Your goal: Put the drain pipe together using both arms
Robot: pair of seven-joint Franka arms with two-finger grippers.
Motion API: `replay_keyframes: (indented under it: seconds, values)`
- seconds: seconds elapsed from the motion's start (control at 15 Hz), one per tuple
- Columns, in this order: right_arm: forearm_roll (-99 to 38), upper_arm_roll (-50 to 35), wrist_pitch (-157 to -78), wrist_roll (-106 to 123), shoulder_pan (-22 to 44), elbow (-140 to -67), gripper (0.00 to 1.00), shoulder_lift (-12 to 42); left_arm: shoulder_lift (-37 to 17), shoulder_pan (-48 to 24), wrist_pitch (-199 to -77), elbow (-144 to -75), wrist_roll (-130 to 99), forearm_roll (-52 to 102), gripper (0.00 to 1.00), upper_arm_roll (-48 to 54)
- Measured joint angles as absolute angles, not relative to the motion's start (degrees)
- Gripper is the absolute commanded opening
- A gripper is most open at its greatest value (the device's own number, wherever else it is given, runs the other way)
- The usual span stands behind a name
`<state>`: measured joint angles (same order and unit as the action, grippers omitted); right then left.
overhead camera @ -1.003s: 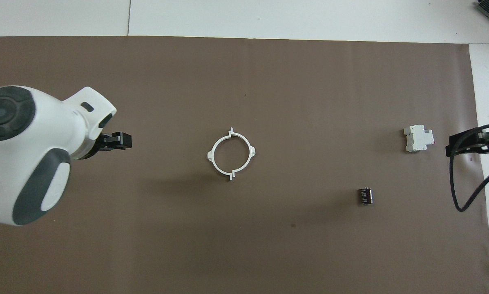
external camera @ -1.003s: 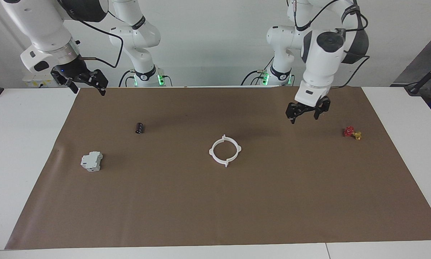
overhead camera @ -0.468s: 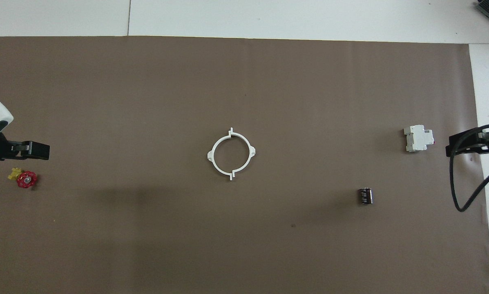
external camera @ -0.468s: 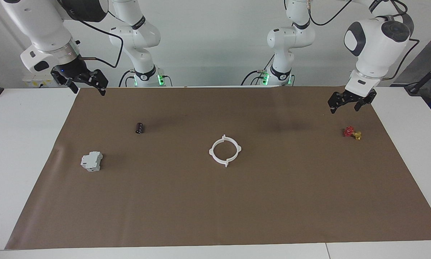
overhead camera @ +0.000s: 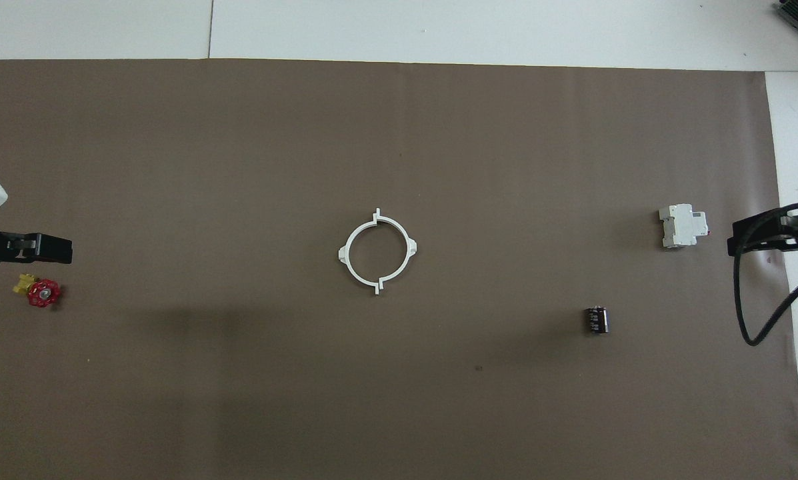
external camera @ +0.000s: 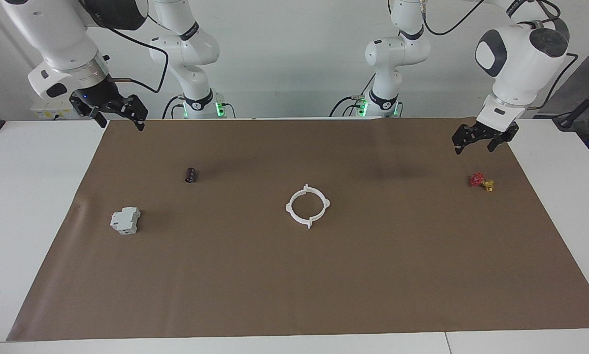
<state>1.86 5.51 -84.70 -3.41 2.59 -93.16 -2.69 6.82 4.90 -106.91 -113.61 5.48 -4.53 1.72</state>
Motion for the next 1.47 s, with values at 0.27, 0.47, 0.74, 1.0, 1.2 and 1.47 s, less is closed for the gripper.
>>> replay_keyframes:
  seconds: [0.27,0.47,0.74,1.0,1.2,1.47]
  values:
    - [1.86,5.51,-84.7,-3.41,2.59,-93.16,1.0,-2.69,6.78,3.8,-108.32,-113.93,5.52,-4.46,1.0,2.53]
    - [1.86,5.51,-84.7,-3.41,2.59,-93.16,1.0,-2.69,5.5,0.96,-109.37,-114.49,5.53,-4.44,1.0,1.03]
    - [1.86,5.51,-84.7,-3.41,2.59,-93.16,1.0,-2.69,2.72,-1.98,-106.29,-108.79,5.5,-4.42,1.0,-0.14]
    - [1.86,5.51,-84.7,-3.41,2.59,-93.16,1.0,-2.69,2.99,-2.07,-101.07,-105.11,5.4,-4.39,1.0,-0.34]
    - [1.86,5.51,-84.7,-3.41,2.59,-93.16,1.0,-2.69,3.72,-2.09,-100.29,-104.32,2.29,-4.13,1.0,-0.18]
    - [1.86,5.51,-84.7,-3.41,2.59,-93.16,1.0,-2.69,4.43,-2.12,-98.88,-104.21,0.47,-4.05,1.0,-0.08]
